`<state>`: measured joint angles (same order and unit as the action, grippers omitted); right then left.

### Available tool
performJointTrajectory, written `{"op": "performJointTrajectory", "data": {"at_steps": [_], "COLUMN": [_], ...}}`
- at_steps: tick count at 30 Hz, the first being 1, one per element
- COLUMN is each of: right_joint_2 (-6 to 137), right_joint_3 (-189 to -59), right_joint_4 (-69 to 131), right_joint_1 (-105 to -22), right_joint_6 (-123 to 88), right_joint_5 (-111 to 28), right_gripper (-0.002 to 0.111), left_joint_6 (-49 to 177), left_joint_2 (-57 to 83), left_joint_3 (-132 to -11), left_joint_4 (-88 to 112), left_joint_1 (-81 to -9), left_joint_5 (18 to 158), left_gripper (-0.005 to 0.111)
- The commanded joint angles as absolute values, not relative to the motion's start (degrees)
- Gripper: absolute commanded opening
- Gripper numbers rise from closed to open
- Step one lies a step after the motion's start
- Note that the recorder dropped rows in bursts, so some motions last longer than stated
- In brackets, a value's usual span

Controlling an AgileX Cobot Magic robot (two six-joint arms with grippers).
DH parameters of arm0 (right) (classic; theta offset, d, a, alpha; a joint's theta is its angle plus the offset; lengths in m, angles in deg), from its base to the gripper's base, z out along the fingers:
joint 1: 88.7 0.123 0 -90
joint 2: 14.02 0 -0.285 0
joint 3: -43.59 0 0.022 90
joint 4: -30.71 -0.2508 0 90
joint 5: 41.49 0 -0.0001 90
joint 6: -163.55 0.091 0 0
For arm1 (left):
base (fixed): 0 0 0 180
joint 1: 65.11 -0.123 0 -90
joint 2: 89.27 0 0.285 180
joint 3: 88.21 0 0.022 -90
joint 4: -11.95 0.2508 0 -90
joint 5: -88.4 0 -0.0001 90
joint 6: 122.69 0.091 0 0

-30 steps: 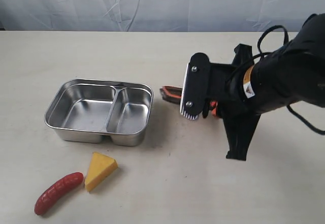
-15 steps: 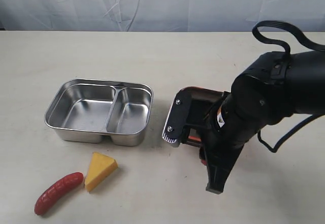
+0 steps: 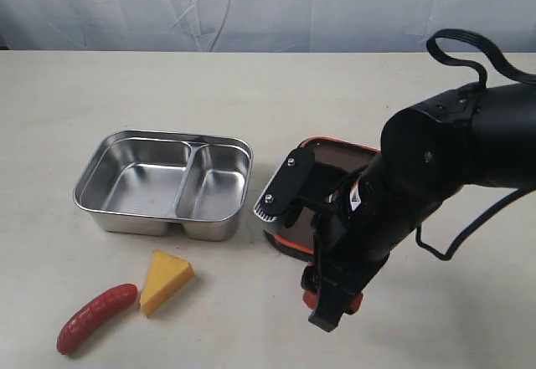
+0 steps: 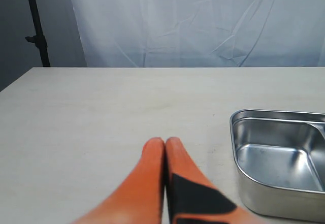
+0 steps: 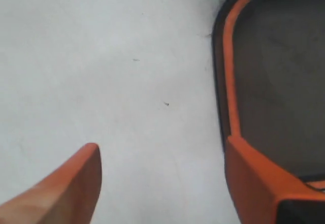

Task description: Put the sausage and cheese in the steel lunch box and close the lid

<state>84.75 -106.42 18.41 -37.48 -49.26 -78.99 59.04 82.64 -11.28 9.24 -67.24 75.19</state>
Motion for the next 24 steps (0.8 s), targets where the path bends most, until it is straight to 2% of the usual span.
{"op": "performJointTrajectory", "data": {"at_steps": [1,3,9,11,21,24], "right_joint_2": [83.24,81.85,76.67,75.36,73.40,73.40], "right_joint_3": [-106.35,-106.35,-106.35,-106.35,-106.35,-106.35], "right_joint_4": [13.26,10.66,8.94,7.96,-2.57,-3.52], "right_joint_1": [-37.29,-37.29,-37.29,-37.29,-37.29,-37.29], "right_joint_6": [-49.19,-49.19,-49.19,-49.19,-49.19,-49.31], "right_joint_5": [-77.88,-77.06,-77.99,-78.36,-80.09,-80.34], "right_gripper": [0.060,0.051,0.011,0.001,-0.001,-0.001], "left_joint_6": [59.01,59.01,59.01,59.01,59.01,55.93], "left_joint_2": [82.94,82.94,82.94,82.94,82.94,82.94], "left_joint_3": [-10.99,-10.99,-10.99,-10.99,-10.99,-10.99], "left_joint_4": [9.25,9.35,9.35,9.35,9.34,1.35], "left_joint_1": [-67.25,-67.25,-67.25,-67.25,-67.25,-67.25], "left_joint_5": [75.10,75.10,75.10,75.10,76.14,80.41], "left_gripper": [0.000,0.000,0.000,0.000,0.000,0.000]}}
